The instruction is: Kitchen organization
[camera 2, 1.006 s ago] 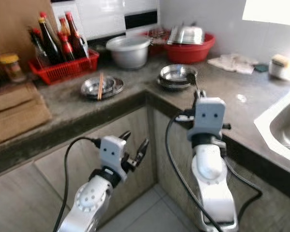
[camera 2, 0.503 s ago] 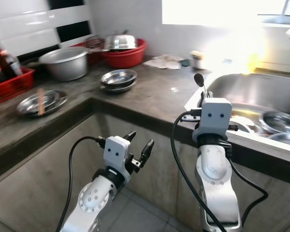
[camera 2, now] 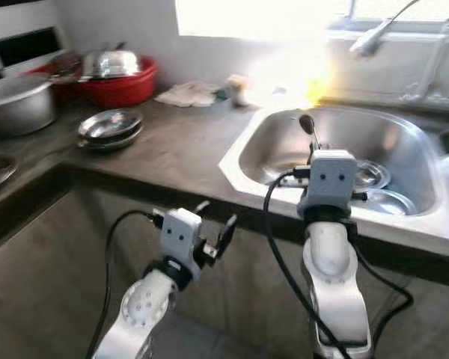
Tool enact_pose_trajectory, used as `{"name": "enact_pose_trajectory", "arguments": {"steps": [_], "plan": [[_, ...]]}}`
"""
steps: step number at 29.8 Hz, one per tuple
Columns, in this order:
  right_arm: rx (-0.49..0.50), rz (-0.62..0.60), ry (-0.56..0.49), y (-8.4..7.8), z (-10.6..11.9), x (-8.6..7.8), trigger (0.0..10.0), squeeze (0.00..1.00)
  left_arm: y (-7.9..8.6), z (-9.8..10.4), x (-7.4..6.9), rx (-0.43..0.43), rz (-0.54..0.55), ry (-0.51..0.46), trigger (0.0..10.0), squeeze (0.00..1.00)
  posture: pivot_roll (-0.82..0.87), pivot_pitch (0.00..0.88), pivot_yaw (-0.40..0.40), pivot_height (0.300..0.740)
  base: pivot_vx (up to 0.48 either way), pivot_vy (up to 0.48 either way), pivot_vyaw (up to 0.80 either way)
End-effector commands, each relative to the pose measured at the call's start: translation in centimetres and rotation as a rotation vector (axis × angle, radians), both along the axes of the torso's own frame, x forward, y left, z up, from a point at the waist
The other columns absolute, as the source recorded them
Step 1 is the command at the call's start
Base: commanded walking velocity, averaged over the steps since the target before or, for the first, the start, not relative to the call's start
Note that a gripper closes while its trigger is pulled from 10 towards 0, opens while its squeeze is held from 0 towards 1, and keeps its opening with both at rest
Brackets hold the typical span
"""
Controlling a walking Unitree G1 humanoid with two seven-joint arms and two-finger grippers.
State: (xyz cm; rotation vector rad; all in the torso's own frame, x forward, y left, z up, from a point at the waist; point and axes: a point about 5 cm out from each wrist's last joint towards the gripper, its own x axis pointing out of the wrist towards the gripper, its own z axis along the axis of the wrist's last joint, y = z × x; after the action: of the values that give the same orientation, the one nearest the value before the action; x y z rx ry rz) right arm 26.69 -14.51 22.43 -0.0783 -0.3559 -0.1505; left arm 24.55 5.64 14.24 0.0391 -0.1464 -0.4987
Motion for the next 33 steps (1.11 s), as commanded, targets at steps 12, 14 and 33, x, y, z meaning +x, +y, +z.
{"name": "enact_pose_trajectory", "arguments": {"steps": [12,14,33], "plan": [[-0.011,0.023,0.028,0.5,0.0,0.6,10.0,0.00,0.8,0.0,0.3,0.018,0.037,-0.001,10.0,0.00,0.10,0.000,-0.002,0.740,0.000,0.000,0.00],[-0.021,0.028,0.040,0.5,-0.1,0.8,10.0,0.00,0.8,0.0,0.4,0.024,0.040,-0.004,10.0,0.00,0.10,0.000,-0.004,0.740,0.270,0.000,0.00],[-0.024,0.037,0.101,0.2,-0.7,1.6,10.0,0.00,0.8,0.1,0.3,0.028,0.039,-0.006,10.0,0.00,0.11,0.000,-0.006,0.740,0.337,0.000,0.00]]}}
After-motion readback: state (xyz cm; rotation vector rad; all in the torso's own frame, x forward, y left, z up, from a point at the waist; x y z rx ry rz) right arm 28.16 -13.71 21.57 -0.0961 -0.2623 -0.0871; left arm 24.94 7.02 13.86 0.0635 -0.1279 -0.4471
